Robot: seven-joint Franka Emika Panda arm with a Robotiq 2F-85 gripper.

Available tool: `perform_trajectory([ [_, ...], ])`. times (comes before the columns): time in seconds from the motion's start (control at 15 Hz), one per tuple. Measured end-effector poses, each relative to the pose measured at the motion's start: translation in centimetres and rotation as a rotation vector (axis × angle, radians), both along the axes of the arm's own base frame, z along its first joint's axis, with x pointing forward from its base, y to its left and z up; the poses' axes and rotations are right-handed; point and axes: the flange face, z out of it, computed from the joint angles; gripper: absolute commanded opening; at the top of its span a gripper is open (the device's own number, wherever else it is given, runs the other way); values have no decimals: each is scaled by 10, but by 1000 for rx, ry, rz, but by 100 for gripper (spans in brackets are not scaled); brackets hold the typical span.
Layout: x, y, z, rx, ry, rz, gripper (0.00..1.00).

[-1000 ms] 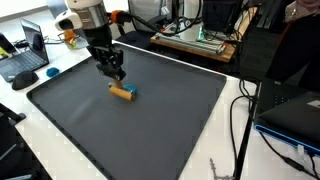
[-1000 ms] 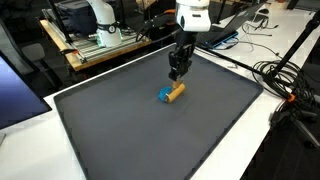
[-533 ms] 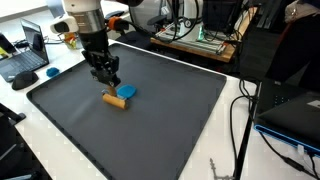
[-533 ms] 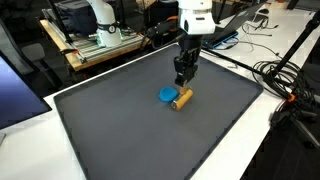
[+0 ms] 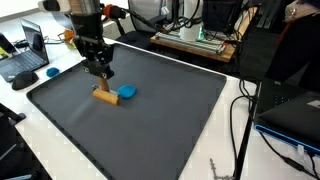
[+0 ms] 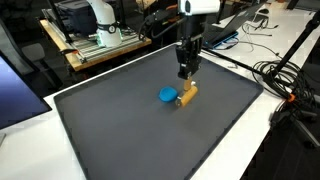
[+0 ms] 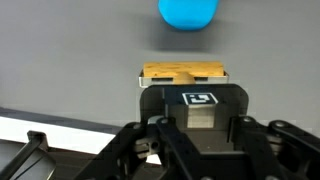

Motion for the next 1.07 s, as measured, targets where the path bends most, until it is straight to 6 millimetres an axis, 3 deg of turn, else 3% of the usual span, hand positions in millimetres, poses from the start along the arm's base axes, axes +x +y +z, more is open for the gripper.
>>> perform_trajectory([
  [0.53, -54, 23, 83, -12, 104, 84, 21],
  [1.07, -105, 29, 179, -19, 47, 75, 21],
])
